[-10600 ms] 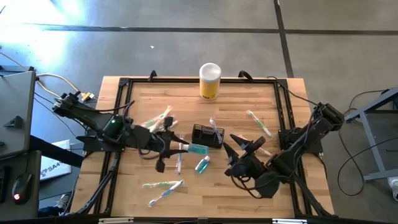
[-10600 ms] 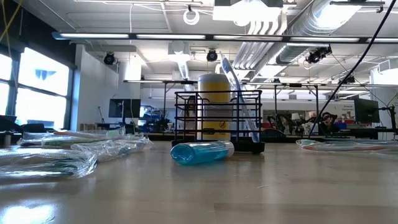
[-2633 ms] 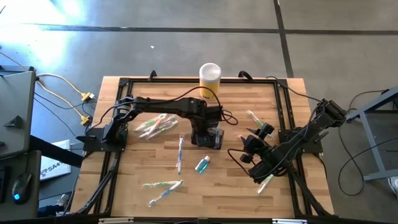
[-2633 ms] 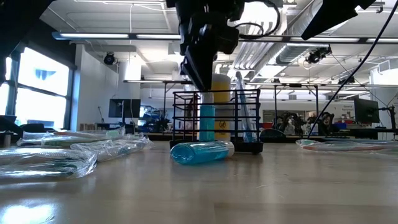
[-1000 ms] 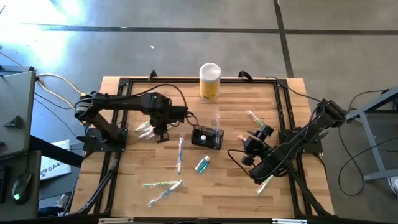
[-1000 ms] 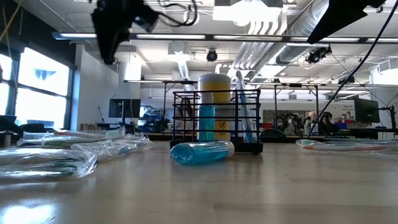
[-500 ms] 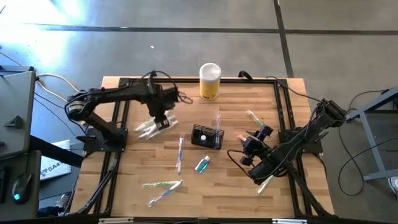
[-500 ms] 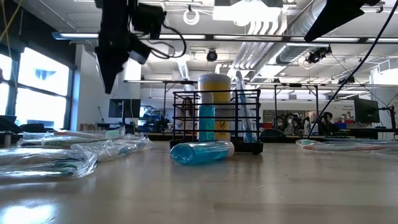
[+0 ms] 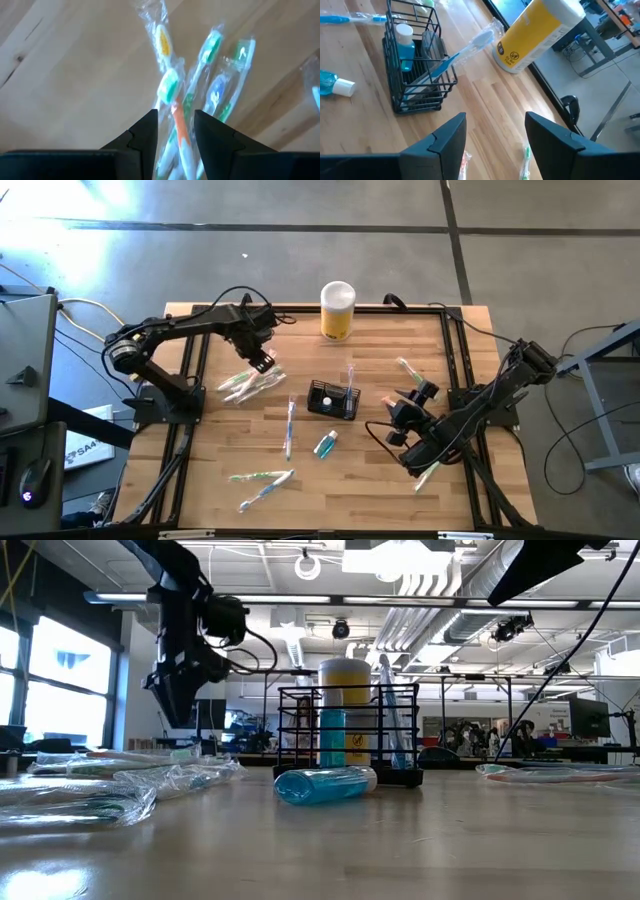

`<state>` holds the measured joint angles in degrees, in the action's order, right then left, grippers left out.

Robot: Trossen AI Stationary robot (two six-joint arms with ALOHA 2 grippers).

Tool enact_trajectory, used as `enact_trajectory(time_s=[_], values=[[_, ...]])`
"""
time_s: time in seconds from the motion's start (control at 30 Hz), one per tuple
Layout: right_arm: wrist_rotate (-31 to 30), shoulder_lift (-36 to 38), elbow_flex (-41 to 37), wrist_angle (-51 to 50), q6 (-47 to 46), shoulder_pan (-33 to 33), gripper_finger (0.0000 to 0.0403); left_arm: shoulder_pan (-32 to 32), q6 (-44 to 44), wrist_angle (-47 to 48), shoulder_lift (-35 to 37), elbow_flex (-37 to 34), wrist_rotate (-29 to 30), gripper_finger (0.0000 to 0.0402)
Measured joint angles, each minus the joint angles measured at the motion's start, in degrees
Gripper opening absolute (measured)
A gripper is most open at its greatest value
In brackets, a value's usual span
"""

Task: Pick & Place toothbrushing station
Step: Put the green toothbrush into the wire organizer

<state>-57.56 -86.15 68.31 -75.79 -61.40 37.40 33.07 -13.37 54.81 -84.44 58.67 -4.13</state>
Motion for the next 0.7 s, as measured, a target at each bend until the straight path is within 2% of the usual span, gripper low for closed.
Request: enact_trajectory(time_s=[0.17, 0.7], values=[[-2.26, 0.0, 0.0, 0.0, 0.17, -1.21, 0.0195, -0.08, 0.0, -4.57, 0.0, -2.21, 0.04, 0.0122], [-2.08, 0.0, 0.0, -0.02, 1.48, -2.66, 0.0195, -0.08, -0.63, -9.05, -0.02, -6.47, 0.58, 0.0122]])
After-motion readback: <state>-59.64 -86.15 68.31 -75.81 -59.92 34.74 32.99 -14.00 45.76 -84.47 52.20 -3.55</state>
